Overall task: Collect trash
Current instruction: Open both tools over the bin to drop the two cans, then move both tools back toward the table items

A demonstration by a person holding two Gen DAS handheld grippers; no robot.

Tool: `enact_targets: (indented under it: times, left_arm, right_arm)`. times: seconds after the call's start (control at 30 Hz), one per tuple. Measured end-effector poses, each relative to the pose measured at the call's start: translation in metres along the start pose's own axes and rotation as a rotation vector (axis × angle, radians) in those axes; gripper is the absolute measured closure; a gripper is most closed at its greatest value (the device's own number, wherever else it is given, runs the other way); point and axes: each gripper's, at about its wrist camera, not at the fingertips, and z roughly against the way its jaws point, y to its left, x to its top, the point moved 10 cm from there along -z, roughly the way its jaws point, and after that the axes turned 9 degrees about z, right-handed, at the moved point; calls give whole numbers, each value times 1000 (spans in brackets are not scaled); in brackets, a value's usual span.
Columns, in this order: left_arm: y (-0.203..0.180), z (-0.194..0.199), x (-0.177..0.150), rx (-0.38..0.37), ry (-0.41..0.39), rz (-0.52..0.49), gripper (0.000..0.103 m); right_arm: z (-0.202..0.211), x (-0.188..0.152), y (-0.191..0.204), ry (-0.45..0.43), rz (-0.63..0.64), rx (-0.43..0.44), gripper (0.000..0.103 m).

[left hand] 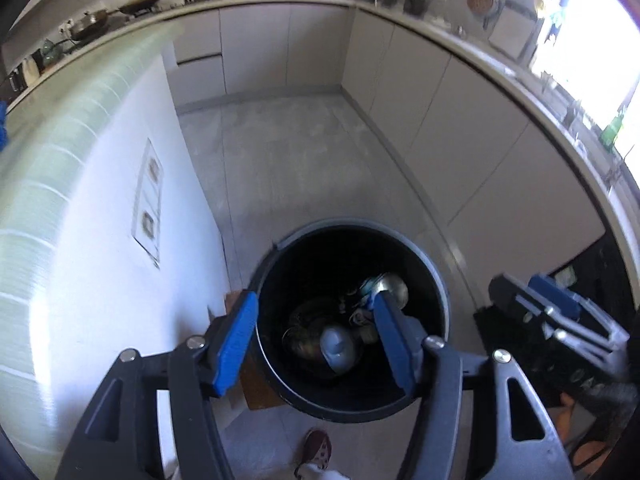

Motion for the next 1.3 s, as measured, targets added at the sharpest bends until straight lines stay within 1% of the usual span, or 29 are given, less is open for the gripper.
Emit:
enact_targets:
  times: [0.1, 0.2, 0.27, 0.4, 0.5, 0.53, 0.6, 0.63, 0.7, 0.73, 0.87, 0.93, 1.0, 1.13, 1.3]
  left_arm:
    - [2, 32, 8, -3, -42, 12, 39]
    - [11, 63, 17, 8, -86, 19, 38]
    - [20, 92, 23, -2, -116, 41, 37]
    - [54, 142, 32, 9, -179, 76, 31]
    - [99, 179, 33, 38, -230, 107, 27]
    - [113, 180, 33, 53, -239, 116, 26]
    - [152, 197, 30, 81, -256, 150, 26]
    - [163, 196, 32, 92, -259, 161, 26]
    - [202, 208, 26, 125, -272, 186, 26]
    - [208, 209, 30, 133, -274, 193, 26]
    - [267, 225, 23, 169, -283, 220, 26]
    - [290, 228, 27, 176, -288, 232, 26]
    - [322, 235, 26, 193, -297, 239, 26]
    - [370, 242, 20, 216, -293, 255, 26]
    - [416, 246, 13, 238, -262, 284, 26]
  right_arm:
    - [13, 6, 2, -23, -4, -20, 25]
    - [29, 15, 16, -44, -6, -17, 25]
    - [42, 21, 30, -61, 5, -22, 25]
    - [68, 32, 74, -91, 33, -1, 25]
    - [83, 39, 121, -106, 52, 53, 24]
    - [86, 40, 135, -112, 61, 63, 24]
    - [94, 44, 176, -124, 96, 91, 23]
    - [97, 45, 198, -132, 116, 109, 23]
    - [100, 47, 232, -143, 138, 127, 22]
    - [103, 47, 254, -150, 151, 140, 22]
    - [107, 43, 326, -163, 200, 175, 22]
    - [106, 38, 361, -164, 224, 184, 22]
    - [105, 33, 391, -169, 238, 192, 22]
    - [98, 22, 444, -167, 244, 208, 22]
    - [90, 12, 498, -146, 268, 229, 22]
